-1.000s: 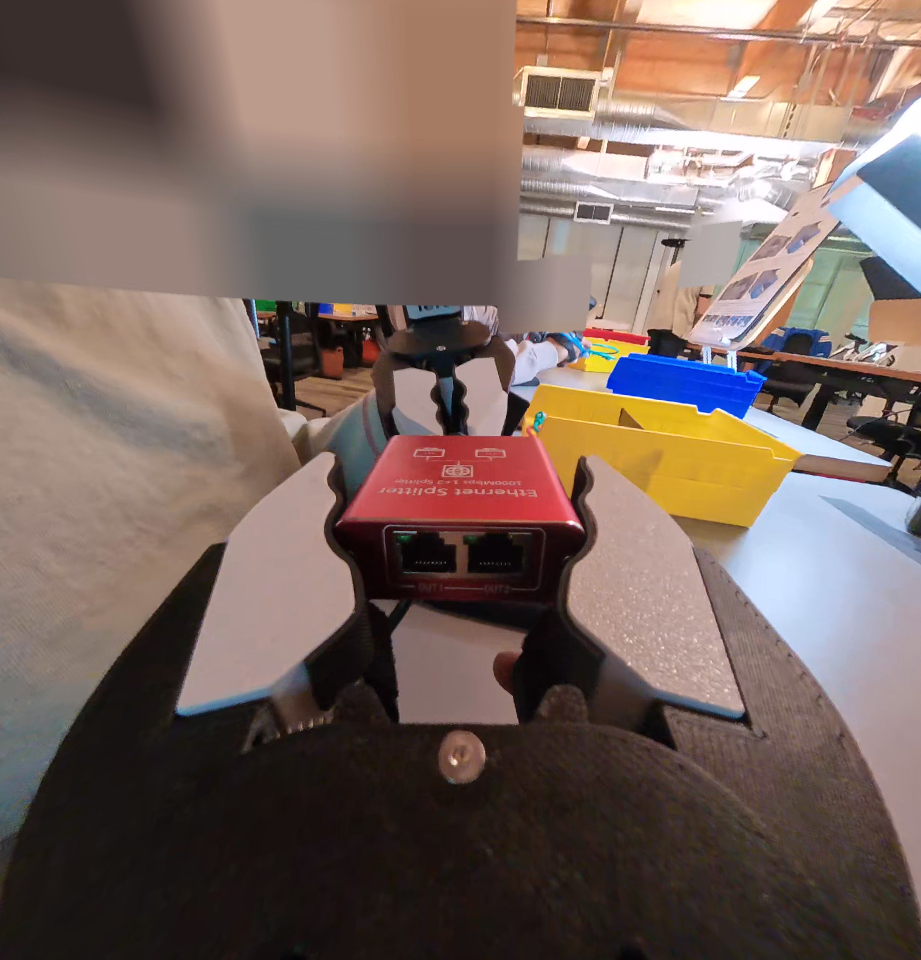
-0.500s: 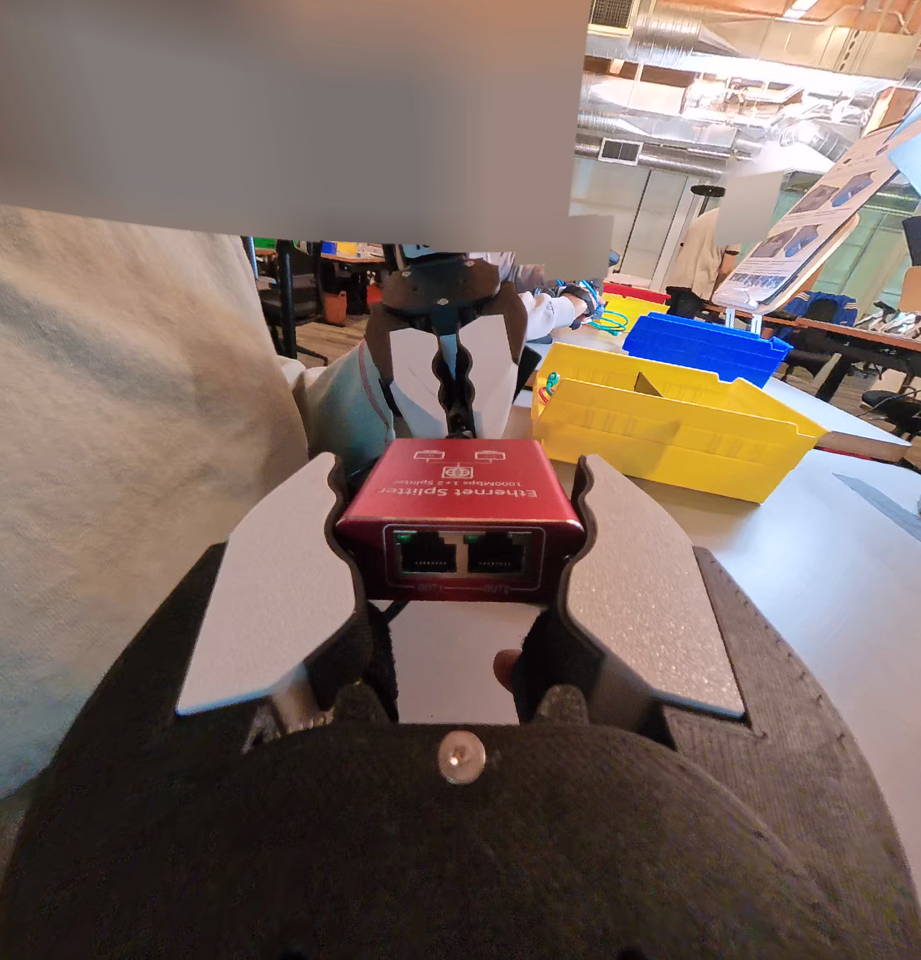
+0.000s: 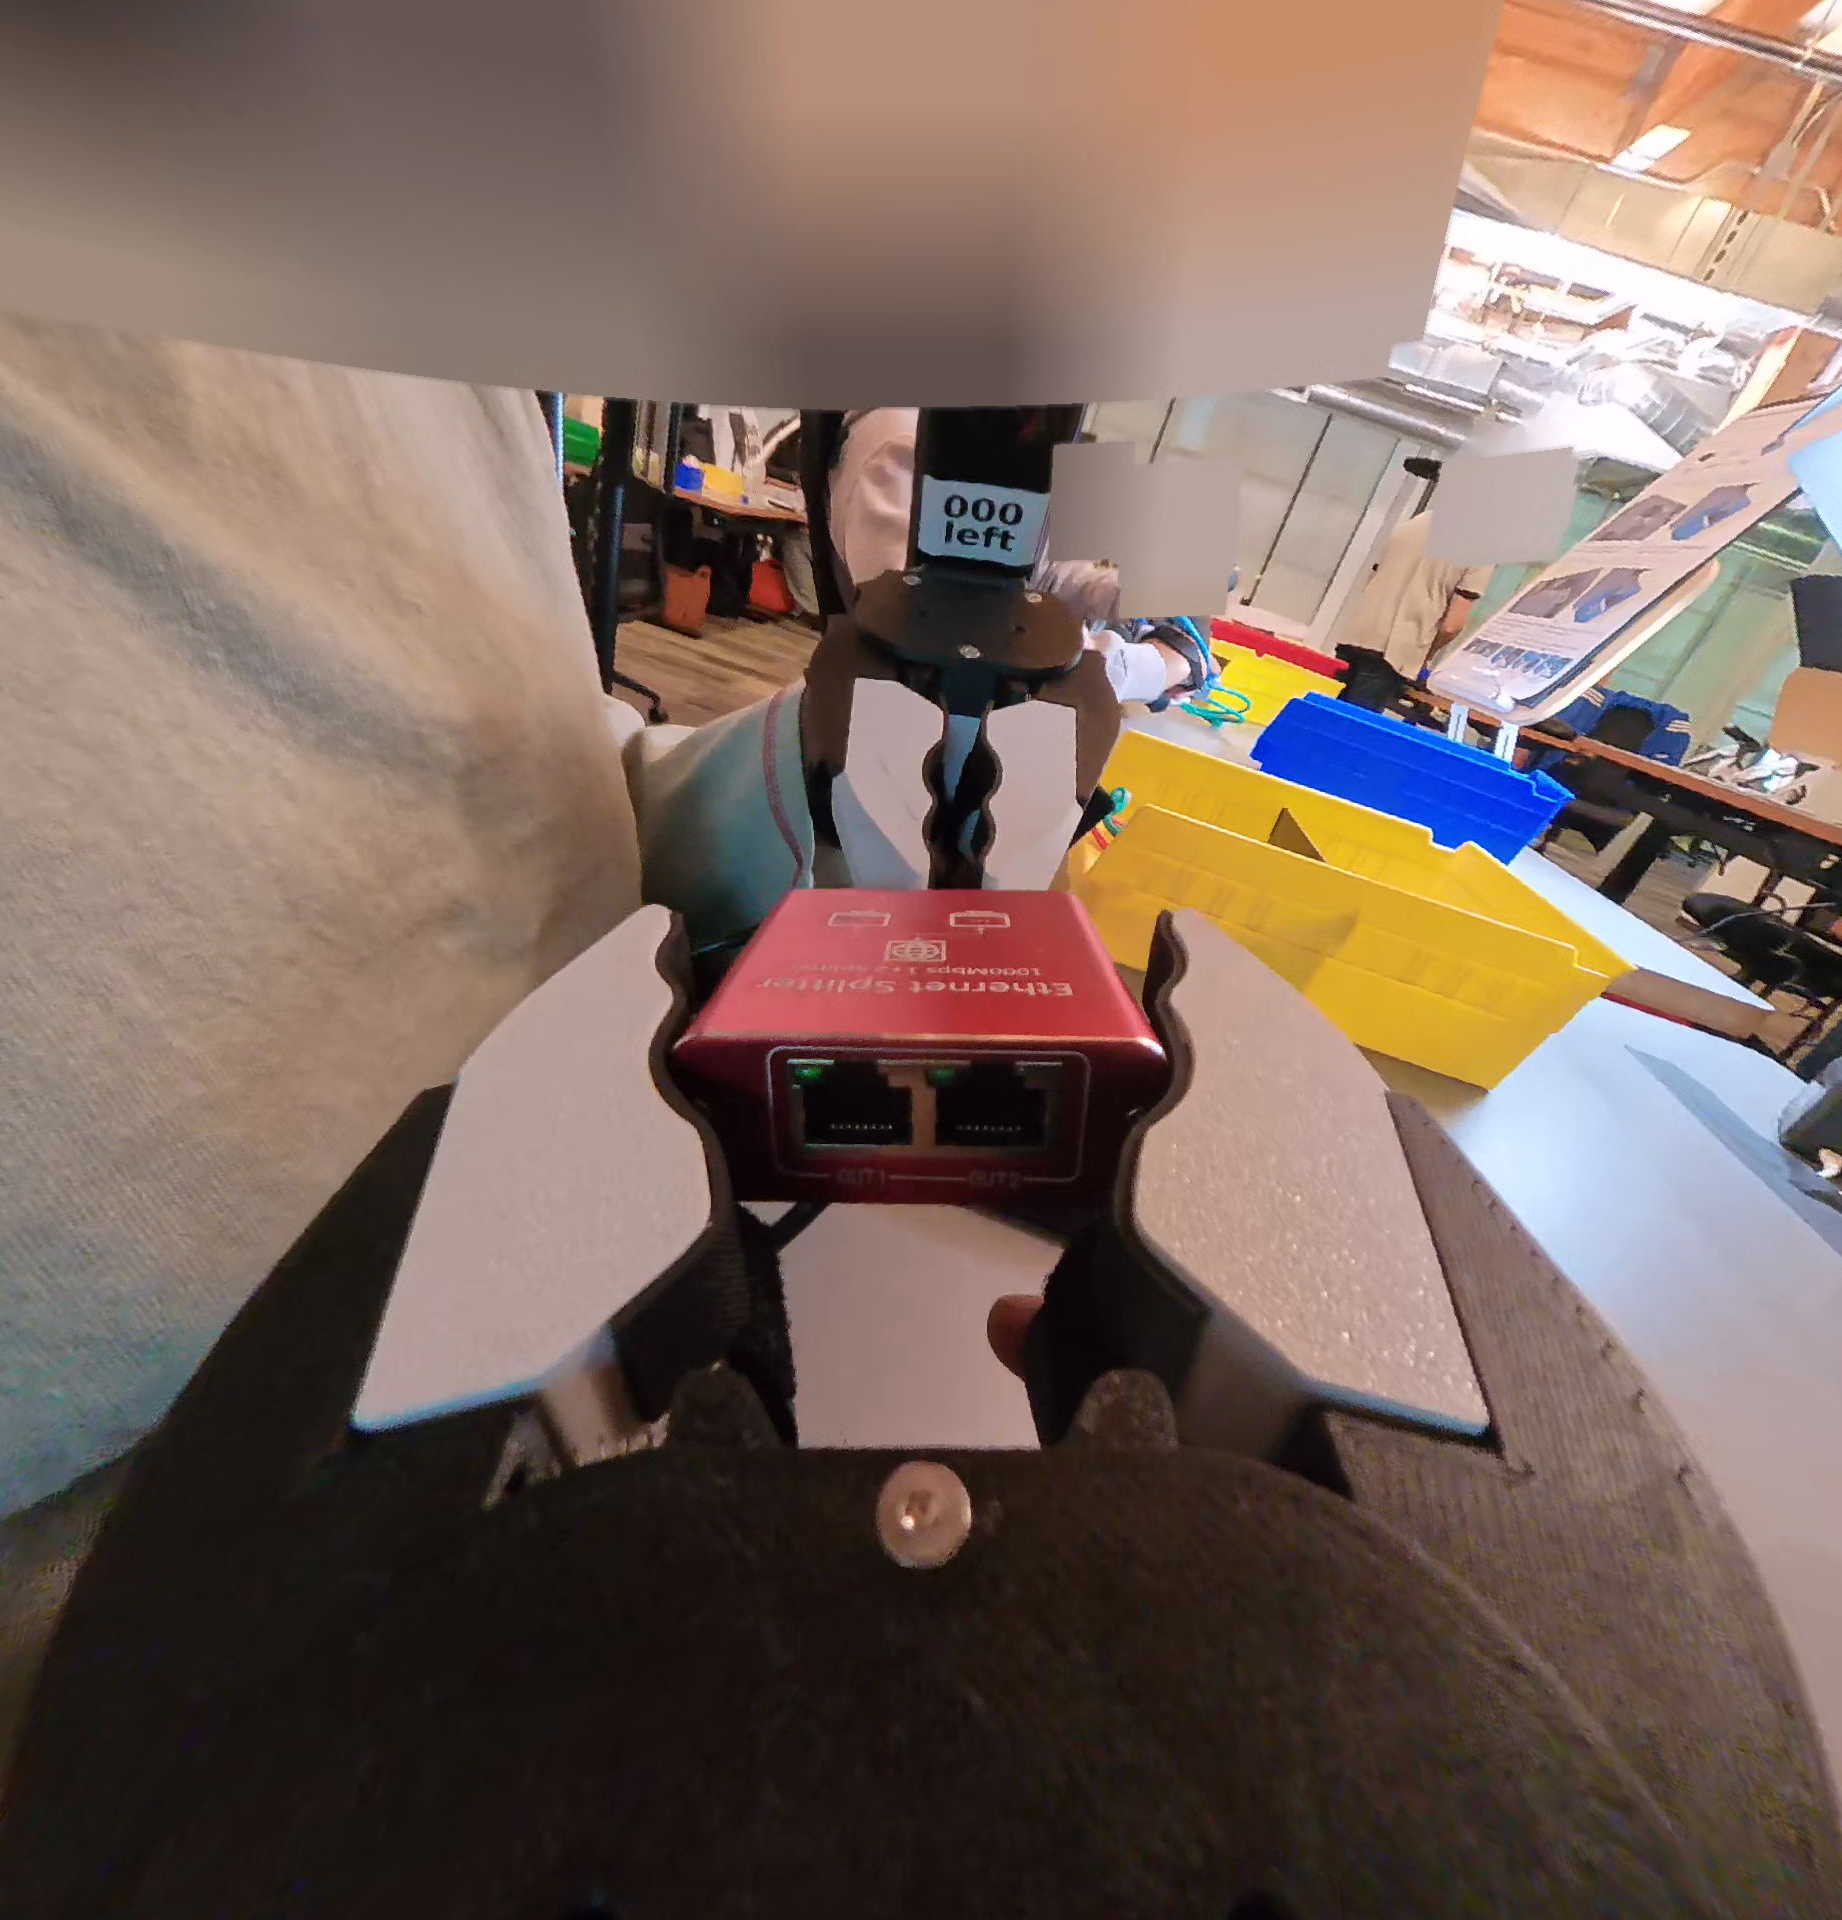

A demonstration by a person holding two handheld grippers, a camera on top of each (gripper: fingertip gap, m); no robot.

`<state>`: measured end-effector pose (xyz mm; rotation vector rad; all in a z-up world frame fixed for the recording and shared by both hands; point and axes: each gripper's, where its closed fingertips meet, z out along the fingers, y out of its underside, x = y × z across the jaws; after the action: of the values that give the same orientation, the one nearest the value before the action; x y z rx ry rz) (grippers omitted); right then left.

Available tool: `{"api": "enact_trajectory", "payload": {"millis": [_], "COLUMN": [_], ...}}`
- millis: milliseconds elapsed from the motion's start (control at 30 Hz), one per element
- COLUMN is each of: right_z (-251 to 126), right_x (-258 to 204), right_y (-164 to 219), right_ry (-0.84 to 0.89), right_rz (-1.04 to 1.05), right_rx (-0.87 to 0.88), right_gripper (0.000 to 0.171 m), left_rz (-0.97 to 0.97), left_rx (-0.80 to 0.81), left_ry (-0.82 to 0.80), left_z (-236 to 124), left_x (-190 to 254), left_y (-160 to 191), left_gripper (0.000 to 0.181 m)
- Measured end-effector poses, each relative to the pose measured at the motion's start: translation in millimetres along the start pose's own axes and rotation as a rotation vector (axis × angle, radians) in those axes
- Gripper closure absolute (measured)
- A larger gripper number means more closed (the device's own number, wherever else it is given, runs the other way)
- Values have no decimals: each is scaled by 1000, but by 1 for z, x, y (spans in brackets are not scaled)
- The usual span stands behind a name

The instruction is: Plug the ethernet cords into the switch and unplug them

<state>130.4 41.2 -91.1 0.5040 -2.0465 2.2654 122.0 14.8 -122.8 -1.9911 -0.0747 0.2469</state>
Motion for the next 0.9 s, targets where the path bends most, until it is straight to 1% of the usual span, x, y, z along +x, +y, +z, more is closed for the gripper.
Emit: {"api": "enact_trajectory", "payload": {"millis": [367,467,567,633,767,867,900], "right_z": [2,5,5,5,6,7,7], "right_x": [2,1,3,4,5,4,3], "right_y": [7,7,17,21,30,30,33], "right_ry": [11,4,22,32,34,25,23], "right_rz": [-5,-2,0,3,32,53,57], "right_rx": [-49,-45,-113,-149,-197,-186,-213], "right_gripper": [86,86,86,86,86,85,85], "left_rz": [7,15,53,38,62,34,44], "left_rx": [10,-11,-26,-26,-82,-49,-62], "left_ry": [-9,-15,-47,-53,-76,-58,-61], "left_z": [-2,0,1,2,4,3,3], "left_x": [1,1,-2,-4,-6,-5,-5], "left_y": [-1,1,3,4,12,9,11], "left_gripper": [172,172,172,172,172,173,173]}}
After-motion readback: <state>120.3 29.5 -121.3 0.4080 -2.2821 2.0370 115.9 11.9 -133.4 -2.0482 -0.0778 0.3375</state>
